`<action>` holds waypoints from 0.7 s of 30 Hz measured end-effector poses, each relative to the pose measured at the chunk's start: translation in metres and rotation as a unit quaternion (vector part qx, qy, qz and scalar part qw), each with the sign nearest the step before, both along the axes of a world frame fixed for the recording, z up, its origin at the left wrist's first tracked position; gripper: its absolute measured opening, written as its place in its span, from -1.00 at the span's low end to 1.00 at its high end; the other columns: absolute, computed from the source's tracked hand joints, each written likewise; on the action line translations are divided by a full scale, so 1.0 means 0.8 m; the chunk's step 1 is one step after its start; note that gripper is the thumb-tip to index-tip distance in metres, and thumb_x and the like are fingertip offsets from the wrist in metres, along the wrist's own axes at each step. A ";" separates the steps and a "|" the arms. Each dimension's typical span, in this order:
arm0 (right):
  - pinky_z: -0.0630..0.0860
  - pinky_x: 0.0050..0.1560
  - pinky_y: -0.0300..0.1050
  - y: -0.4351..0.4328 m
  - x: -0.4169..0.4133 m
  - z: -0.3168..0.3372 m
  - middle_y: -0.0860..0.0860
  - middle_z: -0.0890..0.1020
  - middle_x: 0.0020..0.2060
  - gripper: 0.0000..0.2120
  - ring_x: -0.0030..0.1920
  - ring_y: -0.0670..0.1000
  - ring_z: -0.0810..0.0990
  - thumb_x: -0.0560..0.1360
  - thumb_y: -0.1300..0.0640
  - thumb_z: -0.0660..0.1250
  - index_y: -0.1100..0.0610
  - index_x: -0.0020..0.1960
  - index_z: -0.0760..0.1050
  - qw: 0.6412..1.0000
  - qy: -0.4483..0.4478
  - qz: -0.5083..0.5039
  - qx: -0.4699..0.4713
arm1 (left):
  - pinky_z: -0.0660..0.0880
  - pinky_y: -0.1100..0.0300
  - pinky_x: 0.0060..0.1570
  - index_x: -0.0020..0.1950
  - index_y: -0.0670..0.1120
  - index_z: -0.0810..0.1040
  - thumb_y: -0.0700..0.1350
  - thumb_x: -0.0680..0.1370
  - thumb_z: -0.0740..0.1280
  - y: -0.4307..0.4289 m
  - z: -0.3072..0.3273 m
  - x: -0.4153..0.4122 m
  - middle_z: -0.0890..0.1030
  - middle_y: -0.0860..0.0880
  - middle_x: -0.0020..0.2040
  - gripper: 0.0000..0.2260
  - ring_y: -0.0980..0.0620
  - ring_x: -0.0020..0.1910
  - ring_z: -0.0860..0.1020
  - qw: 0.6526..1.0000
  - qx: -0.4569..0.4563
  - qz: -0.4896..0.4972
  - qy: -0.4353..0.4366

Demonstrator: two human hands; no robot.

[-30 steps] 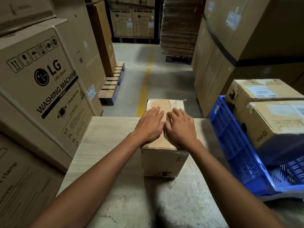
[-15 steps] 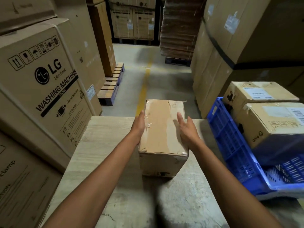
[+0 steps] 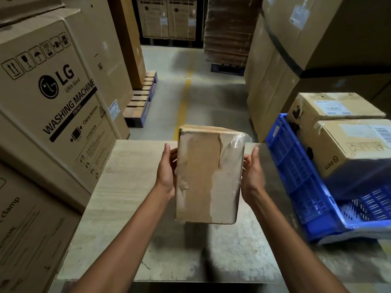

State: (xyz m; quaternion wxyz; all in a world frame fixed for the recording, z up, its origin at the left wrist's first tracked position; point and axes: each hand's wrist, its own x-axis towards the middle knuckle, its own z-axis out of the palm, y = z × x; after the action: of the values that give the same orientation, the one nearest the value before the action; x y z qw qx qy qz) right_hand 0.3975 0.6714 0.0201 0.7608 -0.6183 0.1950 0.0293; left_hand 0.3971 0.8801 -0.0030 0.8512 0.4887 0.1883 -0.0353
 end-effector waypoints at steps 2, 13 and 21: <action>0.48 0.30 0.26 0.004 -0.008 -0.022 0.19 0.68 0.06 -0.27 0.16 0.15 0.61 0.62 -0.35 0.01 0.30 0.13 0.56 0.999 0.043 -0.016 0.010 | 0.47 -0.20 0.28 0.24 -0.13 0.65 0.29 0.63 0.10 0.003 -0.019 -0.008 0.62 -0.29 0.21 -0.43 -0.28 0.20 0.59 0.999 -0.034 -0.001 0.014; 0.55 -0.06 0.04 0.005 -0.043 -0.108 0.15 0.70 -0.19 -0.38 -0.19 0.16 0.67 0.69 -0.22 -0.01 0.26 0.00 0.58 0.981 0.158 0.070 -0.084 | 0.31 -0.24 0.42 0.38 -0.18 0.52 0.24 0.61 0.18 0.007 -0.123 -0.043 0.50 -0.27 0.34 -0.43 -0.27 0.27 0.50 0.989 -0.025 -0.082 0.121; 0.41 0.36 0.33 0.002 0.008 -0.097 0.14 0.62 0.22 -0.25 0.24 0.21 0.58 0.55 -0.47 -0.04 0.07 0.38 0.44 0.981 0.171 0.064 -0.061 | 0.60 -0.13 0.09 0.35 -0.14 0.49 0.42 0.50 0.12 0.025 -0.081 0.026 0.67 -0.22 0.12 -0.28 -0.20 0.06 0.65 0.970 0.124 -0.048 0.202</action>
State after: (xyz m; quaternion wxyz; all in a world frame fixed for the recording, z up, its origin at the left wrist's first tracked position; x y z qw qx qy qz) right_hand 0.4039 0.6726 -0.0575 0.6734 -0.6607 0.2837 0.1719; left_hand 0.4180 0.9000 -0.0676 0.7258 0.5814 0.3354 -0.1506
